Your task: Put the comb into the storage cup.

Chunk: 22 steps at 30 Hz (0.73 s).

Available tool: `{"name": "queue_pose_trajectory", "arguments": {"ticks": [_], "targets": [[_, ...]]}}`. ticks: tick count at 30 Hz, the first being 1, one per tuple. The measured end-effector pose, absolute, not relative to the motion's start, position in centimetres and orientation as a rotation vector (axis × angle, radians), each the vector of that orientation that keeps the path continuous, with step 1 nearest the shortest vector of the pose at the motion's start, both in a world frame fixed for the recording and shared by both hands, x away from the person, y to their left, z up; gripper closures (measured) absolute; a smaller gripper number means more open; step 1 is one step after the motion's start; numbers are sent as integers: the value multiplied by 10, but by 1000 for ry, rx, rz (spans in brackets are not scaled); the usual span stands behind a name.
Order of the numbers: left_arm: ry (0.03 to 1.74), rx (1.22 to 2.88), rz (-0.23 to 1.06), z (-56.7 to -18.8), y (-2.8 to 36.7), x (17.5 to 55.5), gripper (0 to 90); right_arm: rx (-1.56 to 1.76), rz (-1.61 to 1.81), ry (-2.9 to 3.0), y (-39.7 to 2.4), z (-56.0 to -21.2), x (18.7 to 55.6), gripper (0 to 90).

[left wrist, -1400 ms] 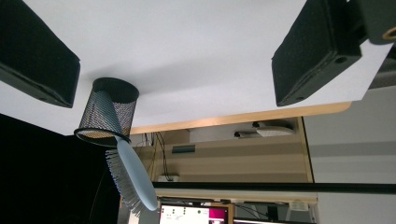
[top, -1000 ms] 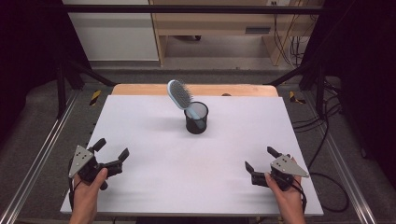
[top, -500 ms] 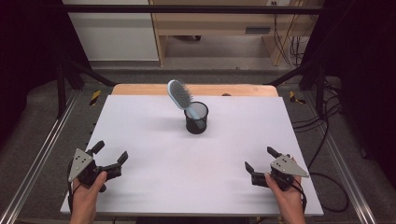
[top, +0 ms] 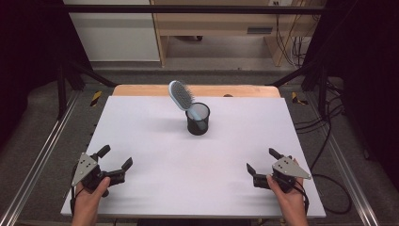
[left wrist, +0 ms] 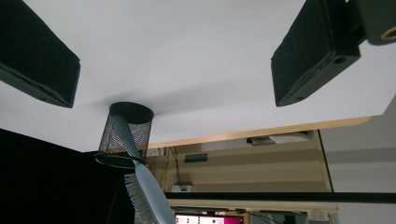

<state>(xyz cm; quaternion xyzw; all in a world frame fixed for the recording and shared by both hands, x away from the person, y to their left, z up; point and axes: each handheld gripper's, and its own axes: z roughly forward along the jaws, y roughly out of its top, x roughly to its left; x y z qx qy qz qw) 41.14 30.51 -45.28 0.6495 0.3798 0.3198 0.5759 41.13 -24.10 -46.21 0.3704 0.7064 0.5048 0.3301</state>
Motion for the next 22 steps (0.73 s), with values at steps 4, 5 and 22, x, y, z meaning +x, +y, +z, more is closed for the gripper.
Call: {"name": "queue_pose_trajectory", "arguments": {"ticks": [4,5,22], "targets": [[885,1522,742,-455,305,410,14,964,1319,1850,-241,-462,412,38],[882,1520,742,-455,305,410,14,963,1319,1851,-241,-462,412,38],[923,1428,724,-452,326,404,15,928,1348,1876,-239,-467,413,37]]}}
